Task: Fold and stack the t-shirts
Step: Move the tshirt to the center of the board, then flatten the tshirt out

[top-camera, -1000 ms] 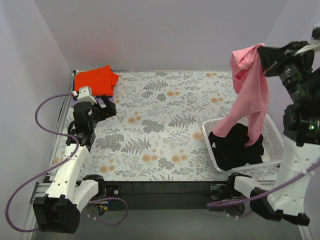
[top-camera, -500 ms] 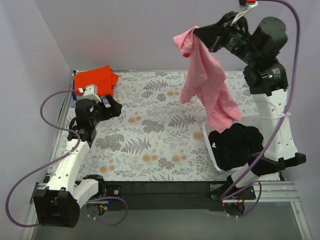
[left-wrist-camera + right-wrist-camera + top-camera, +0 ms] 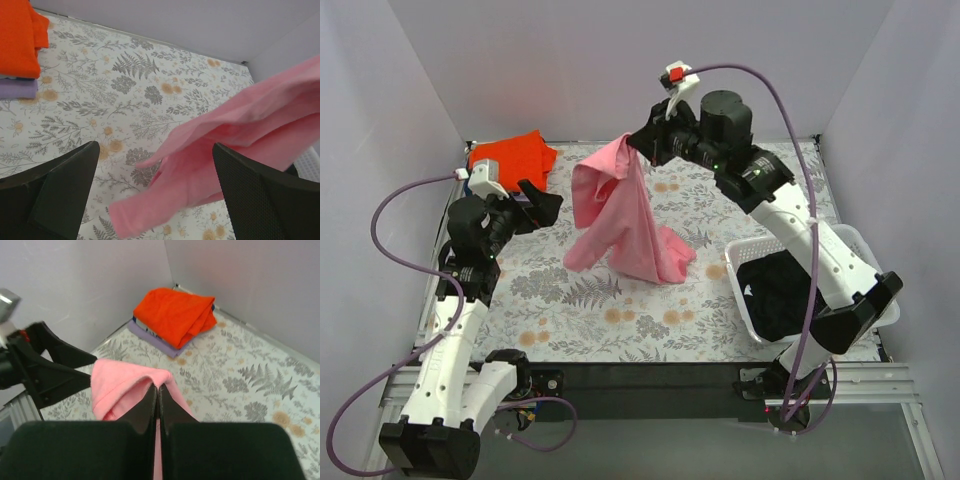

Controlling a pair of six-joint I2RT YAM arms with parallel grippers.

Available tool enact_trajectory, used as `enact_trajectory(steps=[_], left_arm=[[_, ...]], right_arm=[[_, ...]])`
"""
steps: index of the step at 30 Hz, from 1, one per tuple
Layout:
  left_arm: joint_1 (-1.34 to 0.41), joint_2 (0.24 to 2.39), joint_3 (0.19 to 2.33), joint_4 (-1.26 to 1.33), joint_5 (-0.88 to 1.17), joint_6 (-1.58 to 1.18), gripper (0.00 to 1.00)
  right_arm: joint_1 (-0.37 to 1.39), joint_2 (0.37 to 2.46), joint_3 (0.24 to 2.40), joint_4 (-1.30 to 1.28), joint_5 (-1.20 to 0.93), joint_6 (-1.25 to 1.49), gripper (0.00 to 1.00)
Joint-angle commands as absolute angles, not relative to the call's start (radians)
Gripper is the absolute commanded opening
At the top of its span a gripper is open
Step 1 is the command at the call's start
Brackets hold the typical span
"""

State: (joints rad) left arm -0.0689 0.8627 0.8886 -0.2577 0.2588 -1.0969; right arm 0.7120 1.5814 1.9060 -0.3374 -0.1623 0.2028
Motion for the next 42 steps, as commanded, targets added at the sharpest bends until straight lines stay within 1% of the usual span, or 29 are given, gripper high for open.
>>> enact_trajectory(steps=[1, 2, 3, 4, 5, 6, 7, 8, 10, 12, 15, 16, 17, 21, 25, 31, 36, 40, 42], left_arm=[[-0.075, 0.847, 0.835, -0.308, 0.278, -1.14, 0.95], [-0.075, 0.85, 0.819, -0.314, 0.269, -1.167, 0.93], [-0.077, 0.85, 0.804, -0.318, 0.258, -1.189, 0.92], [-0.084, 0.848, 0.783, -0.319, 0.247, -1.206, 0.91], [-0.095, 0.844, 0.755, -0.321, 0.207, -1.219, 0.9], [-0.109, 0.841, 0.744, -0.322, 0.18, -1.242, 0.89], [-0.148, 0.838, 0.739, -0.339, 0.146, -1.249, 0.88], [-0.173, 0.841, 0.736, -0.351, 0.061, -1.259, 0.89], [-0.263, 0.857, 0.738, -0.394, -0.029, -1.298, 0.88], [-0.322, 0.9, 0.729, -0.416, -0.113, -1.334, 0.87], [-0.423, 0.963, 0.715, -0.433, -0.187, -1.41, 0.86], [-0.472, 0.977, 0.713, -0.439, -0.204, -1.434, 0.85], [-0.494, 1.004, 0.712, -0.443, -0.224, -1.446, 0.85], [-0.577, 1.042, 0.687, -0.5, -0.275, -1.52, 0.84], [-0.624, 1.016, 0.605, -0.529, -0.279, -1.607, 0.81], [-0.647, 1.012, 0.529, -0.535, -0.298, -1.695, 0.76], [-0.647, 1.063, 0.52, -0.486, -0.279, -1.692, 0.74], [-0.646, 1.103, 0.496, -0.436, -0.25, -1.693, 0.7], [-0.647, 1.112, 0.485, -0.416, -0.241, -1.698, 0.7]], right_arm=[[0.715, 1.632, 1.798, -0.212, -0.121, 0.241, 0.01], [0.715, 1.653, 1.787, -0.21, -0.121, 0.239, 0.01], [0.715, 1.71, 1.781, -0.216, -0.126, 0.233, 0.28], [0.715, 1.741, 1.784, -0.23, -0.118, 0.224, 0.43], [0.715, 1.77, 1.789, -0.265, -0.114, 0.21, 0.64], [0.712, 1.813, 1.792, -0.287, -0.109, 0.206, 0.93], [0.713, 1.825, 1.784, -0.307, -0.097, 0.204, 0.98], [0.713, 1.83, 1.764, -0.327, -0.094, 0.209, 0.98], [0.713, 1.787, 1.688, -0.324, -0.071, 0.221, 0.98], [0.713, 1.715, 1.545, -0.296, -0.048, 0.239, 0.98], [0.707, 1.628, 1.372, -0.284, 0.044, 0.255, 0.98], [0.7, 1.609, 1.335, -0.284, 0.046, 0.262, 0.98], [0.683, 1.592, 1.256, -0.281, 0.045, 0.27, 0.98], [0.658, 1.513, 1.094, -0.256, 0.032, 0.299, 0.96], [0.653, 1.488, 1.023, -0.245, 0.034, 0.314, 0.96], [0.64, 1.485, 0.941, -0.213, 0.028, 0.344, 0.96], [0.618, 1.525, 0.923, -0.201, 0.032, 0.357, 0.95], [0.606, 1.562, 0.936, -0.196, 0.028, 0.357, 0.94], [0.604, 1.578, 0.937, -0.196, 0.029, 0.364, 0.93]])
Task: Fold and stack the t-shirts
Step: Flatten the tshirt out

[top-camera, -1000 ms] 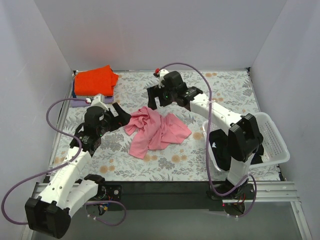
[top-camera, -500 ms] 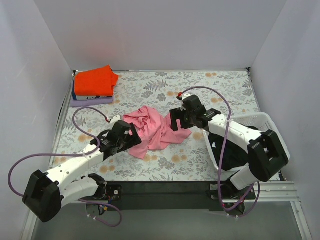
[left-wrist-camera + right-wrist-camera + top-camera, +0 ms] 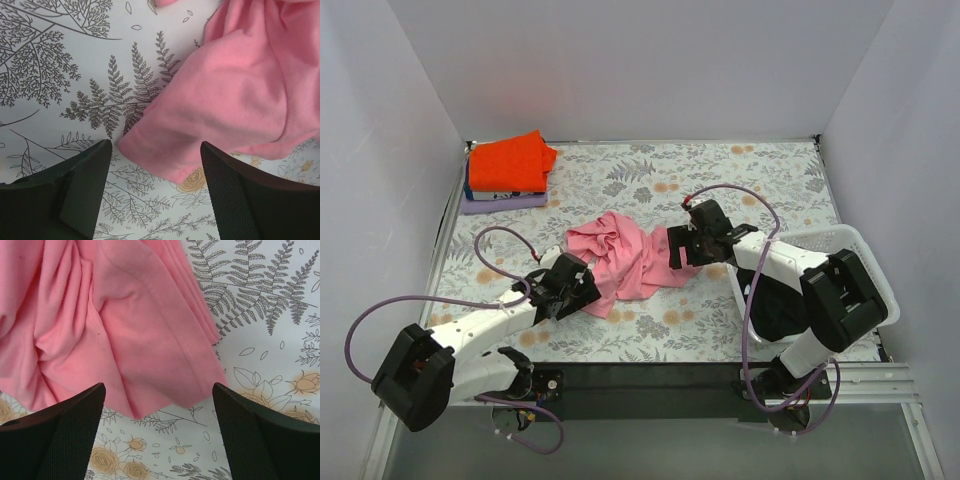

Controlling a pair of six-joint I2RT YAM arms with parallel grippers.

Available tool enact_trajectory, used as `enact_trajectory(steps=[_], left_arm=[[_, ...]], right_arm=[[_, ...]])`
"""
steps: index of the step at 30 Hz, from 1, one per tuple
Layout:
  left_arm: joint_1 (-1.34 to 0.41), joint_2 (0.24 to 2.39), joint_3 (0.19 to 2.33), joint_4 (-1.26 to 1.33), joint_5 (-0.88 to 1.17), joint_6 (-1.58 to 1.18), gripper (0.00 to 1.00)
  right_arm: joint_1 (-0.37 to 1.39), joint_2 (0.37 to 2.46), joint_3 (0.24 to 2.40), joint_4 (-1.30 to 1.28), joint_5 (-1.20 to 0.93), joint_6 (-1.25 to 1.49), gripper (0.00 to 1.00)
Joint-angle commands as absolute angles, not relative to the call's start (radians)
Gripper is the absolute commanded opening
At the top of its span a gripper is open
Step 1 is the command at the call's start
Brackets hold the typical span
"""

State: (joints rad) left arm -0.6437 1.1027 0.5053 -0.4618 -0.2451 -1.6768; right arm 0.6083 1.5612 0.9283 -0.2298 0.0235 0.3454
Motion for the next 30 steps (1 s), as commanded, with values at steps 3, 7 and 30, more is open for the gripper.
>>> enact_trajectory(steps=[3, 7, 30], left_arm=[[-0.647, 1.121, 0.476, -0.408, -0.233, -1.709, 0.7], [-0.647, 1.135, 0.468, -0.394, -0.236, -1.704, 0.7], [-0.647, 1.158, 0.459, -0.339, -0.224, -1.678, 0.47]], right_arm=[[0.6, 1.595, 0.93, -0.196, 0.046, 0.374, 0.93], [0.594, 1.606, 0.913, -0.196, 0.078, 0.39, 0.92], [0.491, 1.572, 0.859, -0.195, 0.092, 0.37, 0.92]])
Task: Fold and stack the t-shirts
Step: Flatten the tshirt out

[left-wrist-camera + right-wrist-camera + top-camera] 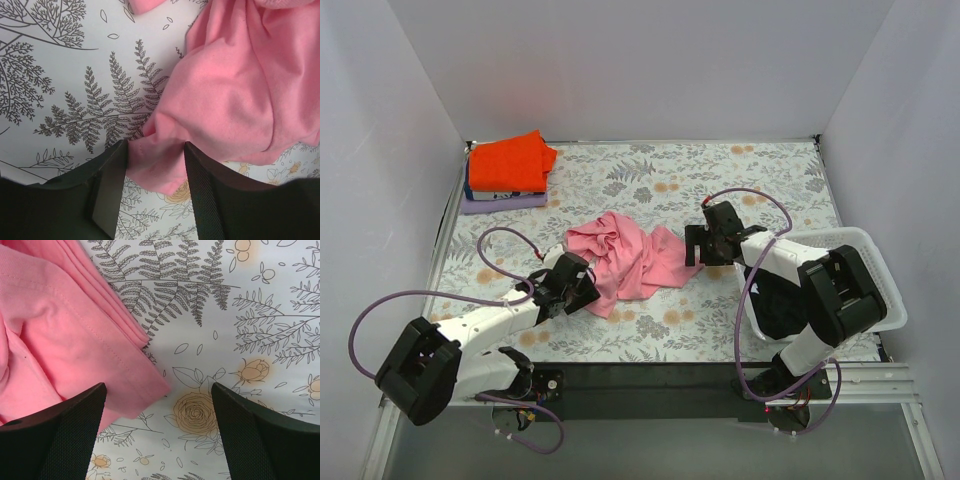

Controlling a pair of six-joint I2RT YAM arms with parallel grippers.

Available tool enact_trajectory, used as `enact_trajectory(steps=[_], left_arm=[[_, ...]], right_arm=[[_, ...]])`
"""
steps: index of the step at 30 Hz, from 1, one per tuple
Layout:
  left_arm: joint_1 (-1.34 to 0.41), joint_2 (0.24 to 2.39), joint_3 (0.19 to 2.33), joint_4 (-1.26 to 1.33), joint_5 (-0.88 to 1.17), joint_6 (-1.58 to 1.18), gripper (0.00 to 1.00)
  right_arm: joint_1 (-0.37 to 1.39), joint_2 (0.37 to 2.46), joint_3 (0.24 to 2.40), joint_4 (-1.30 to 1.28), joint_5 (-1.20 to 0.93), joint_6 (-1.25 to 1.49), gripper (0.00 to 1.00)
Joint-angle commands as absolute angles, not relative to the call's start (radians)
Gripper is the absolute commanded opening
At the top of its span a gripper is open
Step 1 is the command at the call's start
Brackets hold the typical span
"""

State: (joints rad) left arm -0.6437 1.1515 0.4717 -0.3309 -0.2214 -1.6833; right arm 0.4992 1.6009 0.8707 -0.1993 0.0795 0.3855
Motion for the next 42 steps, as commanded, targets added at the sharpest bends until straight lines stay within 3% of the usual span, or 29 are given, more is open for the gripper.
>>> enact_trajectory(steps=[1, 4, 10, 17, 19, 20, 21, 29, 34, 38, 42], left_arm=[[-0.647, 1.157, 0.46, -0.337, -0.224, -1.678, 0.45], [-0.647, 1.152, 0.46, -0.339, -0.222, -1.68, 0.33], [-0.647, 1.102, 0.485, -0.362, -0.21, -1.674, 0.02], [-0.647, 0.986, 0.636, -0.486, -0.265, -1.649, 0.0], [-0.646, 0.957, 0.672, -0.518, -0.284, -1.638, 0.0], [-0.646, 0.954, 0.686, -0.525, -0.291, -1.637, 0.0], [-0.646, 0.947, 0.692, -0.531, -0.298, -1.631, 0.0], [-0.557, 0.925, 0.946, -0.598, -0.42, -1.449, 0.0], [-0.353, 0.994, 1.181, -0.542, -0.316, -1.303, 0.0], [-0.307, 1.08, 1.414, -0.558, -0.278, -1.226, 0.0], [-0.299, 1.072, 1.508, -0.568, -0.323, -1.183, 0.0]], right_arm=[[0.491, 1.575, 0.861, -0.192, 0.086, 0.373, 0.92], [0.489, 1.578, 0.864, -0.175, 0.055, 0.383, 0.9], [0.503, 1.591, 0.847, -0.127, -0.035, 0.413, 0.78], [0.538, 1.635, 0.828, -0.115, -0.041, 0.433, 0.6], [0.538, 1.641, 0.819, -0.115, -0.029, 0.433, 0.33], [0.538, 1.638, 0.821, -0.118, -0.028, 0.431, 0.05], [0.538, 1.634, 0.827, -0.123, -0.023, 0.43, 0.01], [0.526, 1.406, 0.989, -0.32, 0.117, 0.339, 0.01], [0.482, 1.299, 1.23, -0.467, 0.175, 0.278, 0.01], [0.471, 1.24, 1.391, -0.566, 0.222, 0.221, 0.01], [0.471, 1.166, 1.471, -0.624, 0.248, 0.186, 0.01]])
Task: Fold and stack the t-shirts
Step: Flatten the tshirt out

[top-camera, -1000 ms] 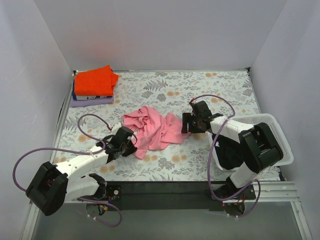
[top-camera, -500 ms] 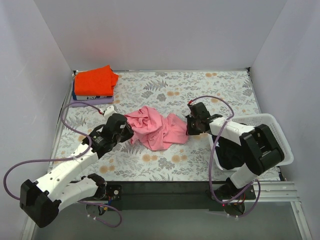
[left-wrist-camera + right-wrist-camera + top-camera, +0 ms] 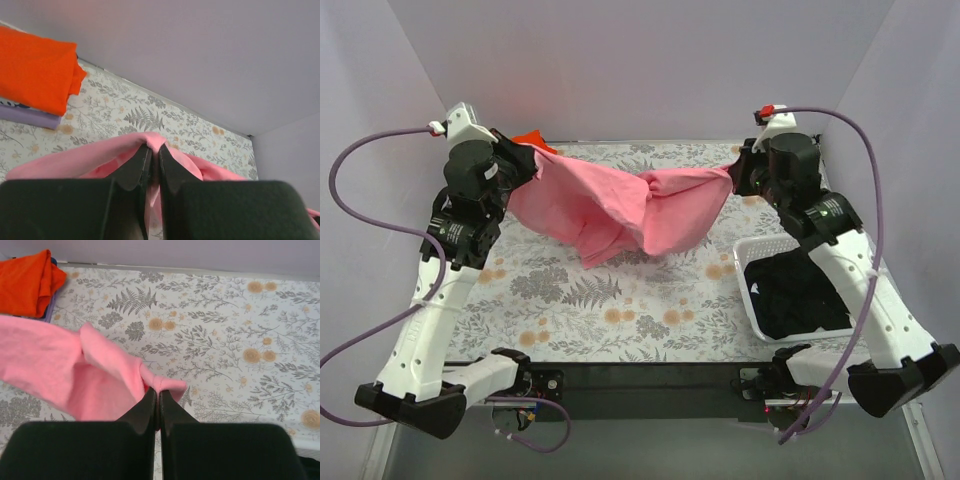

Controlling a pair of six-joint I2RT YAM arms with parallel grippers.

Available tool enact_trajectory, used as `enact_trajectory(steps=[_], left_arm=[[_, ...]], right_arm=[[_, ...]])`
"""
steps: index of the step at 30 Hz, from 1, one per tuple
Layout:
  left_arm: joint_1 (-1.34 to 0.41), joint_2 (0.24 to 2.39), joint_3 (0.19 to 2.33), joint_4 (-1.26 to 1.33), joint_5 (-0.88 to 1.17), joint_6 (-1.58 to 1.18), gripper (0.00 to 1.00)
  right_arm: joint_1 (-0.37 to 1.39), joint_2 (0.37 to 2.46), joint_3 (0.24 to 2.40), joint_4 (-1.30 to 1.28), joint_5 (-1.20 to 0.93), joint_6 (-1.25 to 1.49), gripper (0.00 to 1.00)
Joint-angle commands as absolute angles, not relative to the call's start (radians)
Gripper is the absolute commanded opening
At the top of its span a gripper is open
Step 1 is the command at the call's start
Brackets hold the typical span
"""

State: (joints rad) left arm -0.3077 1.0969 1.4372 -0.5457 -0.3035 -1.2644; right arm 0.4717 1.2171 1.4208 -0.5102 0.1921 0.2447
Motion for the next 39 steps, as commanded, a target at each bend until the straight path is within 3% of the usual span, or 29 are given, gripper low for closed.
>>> enact_trajectory(steps=[1, 10, 14, 18, 20, 21, 23, 24, 29, 35, 39], left_arm=[[-0.298, 1.062, 1.517, -0.574, -0.336, -1.169, 0.0], [-0.299, 0.934, 1.455, -0.591, -0.242, -1.147, 0.0], [-0.298, 0.995, 1.296, -0.543, -0.192, -1.178, 0.0], [-0.284, 1.133, 1.236, -0.523, -0.196, -1.183, 0.0], [-0.276, 1.179, 1.232, -0.525, -0.187, -1.174, 0.0], [-0.27, 1.215, 1.229, -0.522, -0.186, -1.163, 0.0], [-0.25, 1.256, 1.224, -0.529, -0.183, -1.154, 0.0], [-0.238, 1.265, 1.22, -0.528, -0.18, -1.147, 0.0], [-0.2, 1.29, 1.186, -0.525, -0.172, -1.124, 0.0], [-0.147, 1.31, 1.164, -0.522, -0.129, -1.095, 0.0], [-0.118, 1.318, 1.147, -0.49, -0.109, -1.063, 0.0]], right_arm=[[0.471, 1.148, 1.483, -0.643, 0.256, 0.184, 0.01], [0.471, 1.077, 1.486, -0.663, 0.229, 0.198, 0.01], [0.457, 1.243, 1.486, -0.555, 0.21, 0.183, 0.01], [0.384, 1.486, 1.626, -0.532, 0.164, 0.178, 0.05], [0.376, 1.593, 1.703, -0.54, 0.155, 0.17, 0.31], [0.377, 1.611, 1.716, -0.551, 0.14, 0.178, 0.54], [0.399, 1.588, 1.678, -0.531, 0.097, 0.195, 0.81], [0.417, 1.565, 1.637, -0.516, 0.106, 0.196, 0.86], [0.581, 1.361, 1.307, -0.448, 0.094, 0.247, 0.89], [0.759, 1.212, 1.022, -0.39, 0.089, 0.386, 0.72], [0.817, 1.223, 0.888, -0.358, 0.1, 0.446, 0.7]])
